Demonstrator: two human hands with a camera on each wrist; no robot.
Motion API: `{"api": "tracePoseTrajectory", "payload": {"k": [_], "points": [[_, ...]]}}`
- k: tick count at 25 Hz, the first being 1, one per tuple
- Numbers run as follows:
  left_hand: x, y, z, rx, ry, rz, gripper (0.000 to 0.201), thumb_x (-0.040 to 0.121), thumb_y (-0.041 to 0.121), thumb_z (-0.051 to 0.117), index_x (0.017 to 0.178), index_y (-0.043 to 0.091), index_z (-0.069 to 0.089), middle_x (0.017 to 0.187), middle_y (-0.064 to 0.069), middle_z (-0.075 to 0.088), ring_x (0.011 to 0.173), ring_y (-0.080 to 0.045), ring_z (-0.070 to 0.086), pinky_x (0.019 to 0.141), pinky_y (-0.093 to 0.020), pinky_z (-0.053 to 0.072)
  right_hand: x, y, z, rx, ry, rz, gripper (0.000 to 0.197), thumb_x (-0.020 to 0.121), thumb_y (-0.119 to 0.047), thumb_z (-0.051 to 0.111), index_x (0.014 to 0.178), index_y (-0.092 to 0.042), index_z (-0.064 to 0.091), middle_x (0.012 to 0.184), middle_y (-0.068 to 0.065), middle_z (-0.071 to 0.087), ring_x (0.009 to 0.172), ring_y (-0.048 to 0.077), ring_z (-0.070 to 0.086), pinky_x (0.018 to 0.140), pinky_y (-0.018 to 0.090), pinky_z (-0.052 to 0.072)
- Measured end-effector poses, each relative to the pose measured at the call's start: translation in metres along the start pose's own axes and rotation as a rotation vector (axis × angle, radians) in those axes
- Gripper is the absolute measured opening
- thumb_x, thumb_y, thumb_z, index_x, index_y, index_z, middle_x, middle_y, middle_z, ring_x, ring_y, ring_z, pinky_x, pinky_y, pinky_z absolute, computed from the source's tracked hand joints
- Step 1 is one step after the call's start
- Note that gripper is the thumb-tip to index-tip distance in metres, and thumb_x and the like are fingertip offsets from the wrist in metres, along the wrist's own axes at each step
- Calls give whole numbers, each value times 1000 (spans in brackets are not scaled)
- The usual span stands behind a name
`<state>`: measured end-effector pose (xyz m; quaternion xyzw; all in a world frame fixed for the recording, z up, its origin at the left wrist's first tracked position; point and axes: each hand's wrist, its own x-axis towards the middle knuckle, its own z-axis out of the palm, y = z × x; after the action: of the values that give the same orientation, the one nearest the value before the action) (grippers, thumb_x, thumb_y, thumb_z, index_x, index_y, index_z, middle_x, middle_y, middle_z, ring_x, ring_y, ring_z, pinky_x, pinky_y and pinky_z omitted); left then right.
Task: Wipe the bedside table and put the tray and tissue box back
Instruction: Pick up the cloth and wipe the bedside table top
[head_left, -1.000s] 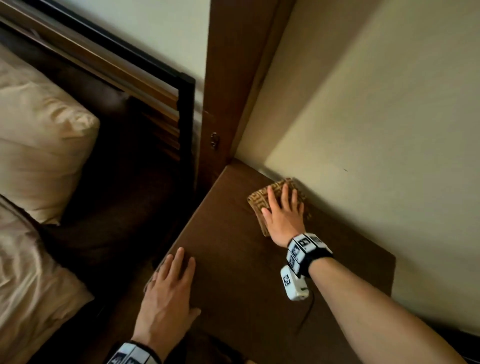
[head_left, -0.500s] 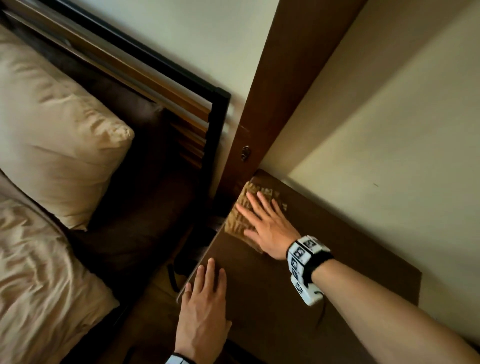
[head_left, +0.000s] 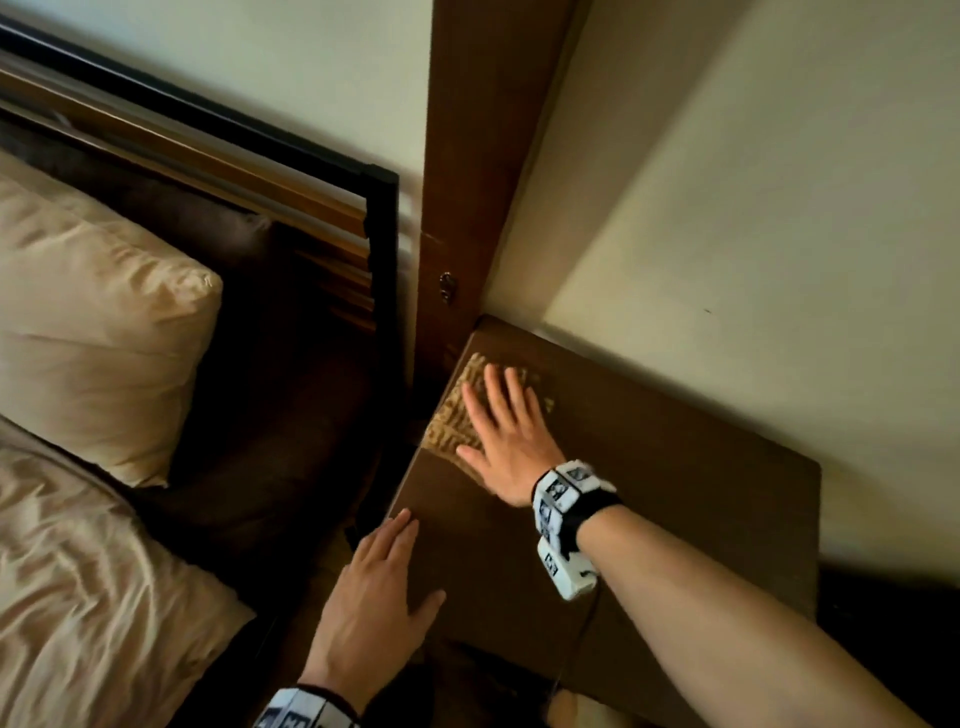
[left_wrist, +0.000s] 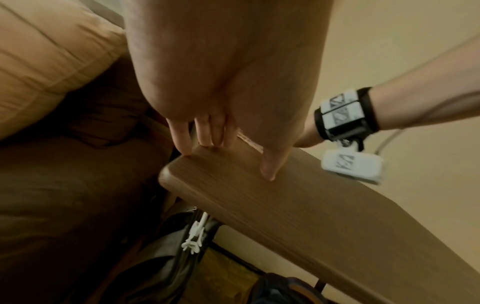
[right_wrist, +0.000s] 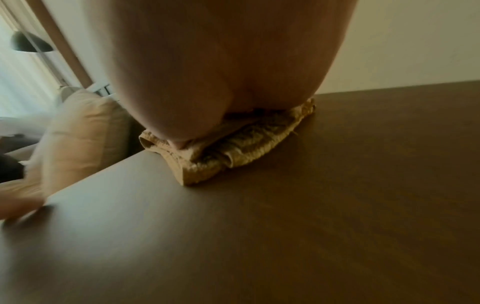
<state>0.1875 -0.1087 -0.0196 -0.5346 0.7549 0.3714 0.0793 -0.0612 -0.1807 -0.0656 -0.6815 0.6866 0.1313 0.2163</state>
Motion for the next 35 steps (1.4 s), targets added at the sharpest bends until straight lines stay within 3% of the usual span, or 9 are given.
{"api": "tracePoseTrajectory", "payload": {"k": [5, 9, 12, 14, 17, 22, 28, 32, 35], "points": [[-14, -13, -2, 11, -35, 22, 98, 95, 62, 61, 170, 25, 9, 178, 11, -2, 164, -14, 2, 132, -31, 14, -121, -10, 46, 19, -28, -116, 82, 106, -63, 30, 169, -33, -12, 178, 5, -25, 162, 32, -26, 132, 54, -7], [-18, -15, 0, 67, -64, 69, 98, 97, 61, 58, 171, 21, 7, 178, 8, -11, 164, -16, -3, 132, -30, 11, -165, 85, 50, 142, -52, 381, 86, 97, -76, 9, 169, -34, -13, 176, 8, -28, 162, 37, -23, 133, 59, 7], [-20, -19, 2, 102, -47, 119, 94, 98, 59, 58, 170, 21, 12, 178, 9, -10, 164, -15, -1, 131, -28, 11, -119, 118, 29, 297, -20, 711, 84, 103, -68, 20, 169, -28, -11, 176, 13, -26, 162, 45, -19, 131, 63, 2], [-20, -24, 2, 102, -58, 132, 91, 98, 55, 61, 170, 21, 16, 178, 10, -7, 164, -15, 2, 131, -29, 13, -83, 95, 21, 301, 2, 685, 80, 105, -62, 27, 169, -32, -11, 177, 10, -26, 160, 50, -22, 128, 69, -3], [-17, -30, 0, 117, -89, 128, 90, 97, 52, 64, 169, 23, 19, 178, 10, -1, 163, -16, 9, 131, -31, 16, -72, 26, 32, 185, -15, 398, 80, 104, -62, 28, 167, -37, -14, 175, 6, -32, 156, 51, -30, 124, 75, -3], [-13, -31, -1, 135, -104, 100, 90, 95, 45, 71, 168, 23, 25, 178, 9, 6, 161, -19, 16, 130, -34, 22, -167, -37, 79, 86, -3, -3, 82, 105, -61, 35, 169, -35, -10, 176, 6, -29, 159, 46, -28, 125, 69, -12], [-11, -16, 4, 178, -58, 33, 81, 96, 50, 68, 164, 21, 36, 175, 6, 19, 157, -22, 25, 126, -38, 33, -318, 85, 135, 196, -90, 397, 81, 103, -72, 18, 163, -41, -27, 168, 2, -45, 158, 38, -33, 129, 66, 7], [-13, -10, 11, 208, -31, -8, 80, 95, 48, 70, 163, 17, 40, 175, 2, 22, 157, -26, 26, 126, -44, 36, -278, 136, 118, 302, -27, 681, 86, 103, -69, 19, 166, -30, -24, 172, 13, -36, 159, 44, -29, 130, 65, 2], [-11, -10, 13, 237, -15, -27, 78, 95, 44, 72, 161, 16, 43, 174, 2, 25, 157, -28, 28, 125, -46, 36, -230, 92, 103, 284, 11, 501, 85, 104, -64, 29, 169, -29, -14, 176, 13, -26, 159, 46, -27, 128, 68, 0]]}}
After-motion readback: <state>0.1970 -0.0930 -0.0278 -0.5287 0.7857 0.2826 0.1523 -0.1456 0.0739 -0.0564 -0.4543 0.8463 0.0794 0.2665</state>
